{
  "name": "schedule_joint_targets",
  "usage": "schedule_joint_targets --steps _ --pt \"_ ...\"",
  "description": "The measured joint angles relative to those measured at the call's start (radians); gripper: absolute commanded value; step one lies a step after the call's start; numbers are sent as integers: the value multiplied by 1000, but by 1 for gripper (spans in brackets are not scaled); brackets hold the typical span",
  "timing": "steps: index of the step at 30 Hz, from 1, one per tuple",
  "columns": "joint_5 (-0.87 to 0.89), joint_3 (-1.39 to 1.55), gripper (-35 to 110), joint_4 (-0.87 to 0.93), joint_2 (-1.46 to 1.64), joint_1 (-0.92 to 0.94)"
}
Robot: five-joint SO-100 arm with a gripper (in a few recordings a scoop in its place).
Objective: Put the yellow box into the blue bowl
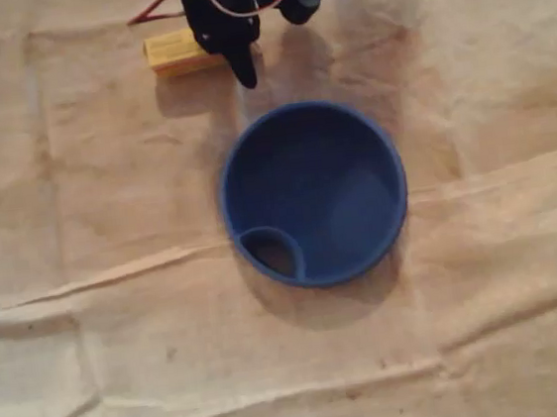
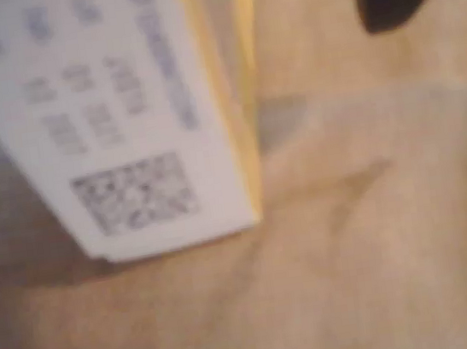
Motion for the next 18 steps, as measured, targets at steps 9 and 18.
schedule_joint_targets --steps 9,18 --pt "0 0 21 0 0 0" --pt "0 0 21 0 0 0"
